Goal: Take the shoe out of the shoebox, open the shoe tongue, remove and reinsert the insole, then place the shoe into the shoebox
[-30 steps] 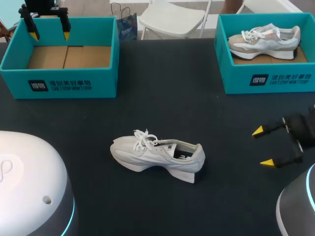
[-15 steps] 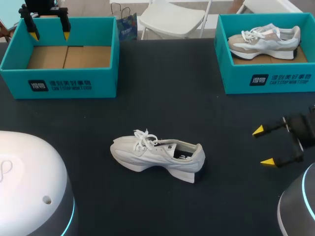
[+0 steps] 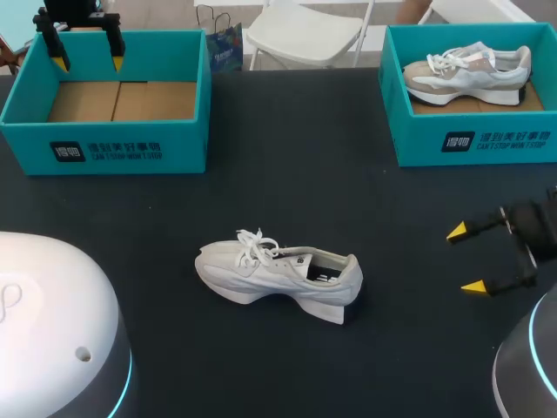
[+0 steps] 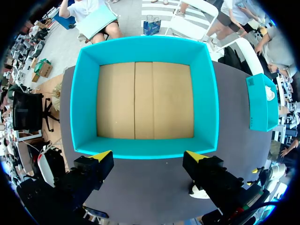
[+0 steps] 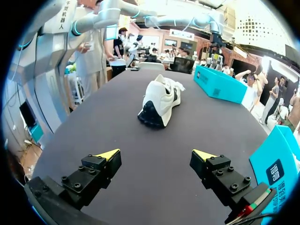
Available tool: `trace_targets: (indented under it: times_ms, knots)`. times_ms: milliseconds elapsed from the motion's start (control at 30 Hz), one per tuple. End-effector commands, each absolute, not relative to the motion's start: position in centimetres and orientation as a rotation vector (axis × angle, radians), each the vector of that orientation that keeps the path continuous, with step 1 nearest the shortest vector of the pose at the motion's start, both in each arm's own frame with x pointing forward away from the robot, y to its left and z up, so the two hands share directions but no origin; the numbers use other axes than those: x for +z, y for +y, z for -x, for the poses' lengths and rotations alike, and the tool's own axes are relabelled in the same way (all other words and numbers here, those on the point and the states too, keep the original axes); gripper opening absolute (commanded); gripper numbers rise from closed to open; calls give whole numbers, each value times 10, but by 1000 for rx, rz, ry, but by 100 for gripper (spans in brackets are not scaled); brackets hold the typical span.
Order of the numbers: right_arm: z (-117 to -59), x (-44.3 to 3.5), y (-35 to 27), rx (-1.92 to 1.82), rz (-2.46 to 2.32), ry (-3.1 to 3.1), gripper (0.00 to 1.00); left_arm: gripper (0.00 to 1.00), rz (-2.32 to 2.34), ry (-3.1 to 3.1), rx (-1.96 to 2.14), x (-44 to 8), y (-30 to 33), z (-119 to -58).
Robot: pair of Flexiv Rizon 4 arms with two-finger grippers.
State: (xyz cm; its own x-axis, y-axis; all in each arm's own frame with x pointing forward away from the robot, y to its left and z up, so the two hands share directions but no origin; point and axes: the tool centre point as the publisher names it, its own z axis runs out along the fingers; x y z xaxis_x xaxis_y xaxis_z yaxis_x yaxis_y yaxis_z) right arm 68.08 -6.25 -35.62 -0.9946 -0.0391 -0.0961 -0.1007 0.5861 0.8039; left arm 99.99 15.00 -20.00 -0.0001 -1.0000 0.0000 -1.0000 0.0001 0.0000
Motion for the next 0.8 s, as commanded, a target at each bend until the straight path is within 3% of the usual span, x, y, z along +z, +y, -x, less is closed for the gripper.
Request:
trace_targets:
  times_ms: [33, 300, 800]
  knots:
    - [-681, -356, -62, 1389, 120, 2740, 100, 100, 2221, 2222, 0, -200, 150, -1000]
    - [-681, -356, -62, 1389, 120, 2740, 100, 100, 2221, 2222, 0, -200, 150, -1000]
    - [-667, -359, 15, 1245, -188, 2664, 100, 100, 2221, 2222, 0, -200, 150, -1000]
